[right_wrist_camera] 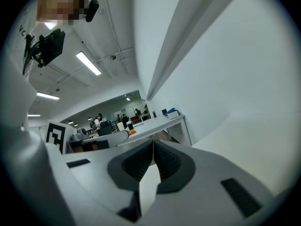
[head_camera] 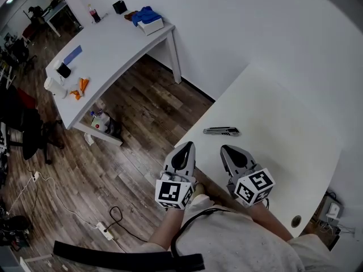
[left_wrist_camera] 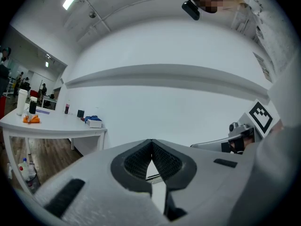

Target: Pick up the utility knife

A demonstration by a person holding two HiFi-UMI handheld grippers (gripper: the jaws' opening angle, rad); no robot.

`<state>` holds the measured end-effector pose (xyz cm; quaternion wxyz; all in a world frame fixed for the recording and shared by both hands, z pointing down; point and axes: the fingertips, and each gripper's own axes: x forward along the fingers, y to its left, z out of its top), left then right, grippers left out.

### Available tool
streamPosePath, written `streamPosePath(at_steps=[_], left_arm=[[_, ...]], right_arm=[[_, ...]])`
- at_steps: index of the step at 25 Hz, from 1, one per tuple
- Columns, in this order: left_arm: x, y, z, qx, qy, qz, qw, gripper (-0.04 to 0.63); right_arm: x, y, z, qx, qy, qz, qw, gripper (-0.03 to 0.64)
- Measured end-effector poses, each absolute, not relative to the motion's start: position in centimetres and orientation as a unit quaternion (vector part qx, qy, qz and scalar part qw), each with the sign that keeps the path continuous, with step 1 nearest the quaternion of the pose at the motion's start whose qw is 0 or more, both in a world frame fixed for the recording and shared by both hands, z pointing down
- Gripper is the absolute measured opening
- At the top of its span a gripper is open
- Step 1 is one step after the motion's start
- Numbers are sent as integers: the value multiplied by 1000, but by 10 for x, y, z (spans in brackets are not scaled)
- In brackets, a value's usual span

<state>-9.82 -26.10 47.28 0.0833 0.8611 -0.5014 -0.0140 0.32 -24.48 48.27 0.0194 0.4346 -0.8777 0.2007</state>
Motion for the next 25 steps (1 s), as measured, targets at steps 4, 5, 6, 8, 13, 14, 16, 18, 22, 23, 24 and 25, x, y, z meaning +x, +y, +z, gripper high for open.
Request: streamPosePath(at_steps=[4, 5, 6, 8, 13, 14, 16, 18, 22, 23, 24, 25], left_arm=[[-96, -266, 484, 868, -488, -11, 93, 6], [-95, -267, 486, 869, -485, -10, 96, 6], [-94, -268, 488, 870, -483, -8, 99, 6], [-93, -269, 494, 871, -479, -5, 105, 6], [-90, -270, 504, 873, -475, 3, 109, 6], [-89, -270, 507, 872, -476, 5, 110, 6], [-88, -270, 512, 870, -481, 6, 109, 6], [-86, -271, 518, 868, -485, 5, 107, 6], [-82, -271, 530, 864, -492, 6, 105, 6], [-83, -270, 533, 863, -494, 5, 104, 6], [-84, -269, 534, 862, -496, 5, 102, 6], [-85, -269, 536, 861, -499, 4, 101, 7]], right_arm=[[2, -245, 501, 421, -883, 199, 53, 9], [1, -244, 505, 411, -888, 196, 65, 9], [1, -244, 509, 401, -892, 191, 80, 9], [3, -249, 519, 383, -899, 175, 117, 9], [19, -281, 547, 321, -912, 112, 228, 60], [23, -288, 555, 297, -914, 93, 261, 110], [28, -301, 568, 250, -911, 59, 322, 132], [30, -311, 576, 209, -907, 34, 364, 151], [22, -317, 595, 130, -903, 13, 410, 194], [20, -318, 600, 116, -899, 5, 421, 202], [17, -320, 605, 104, -896, -3, 432, 207], [14, -322, 609, 95, -894, -10, 439, 209]])
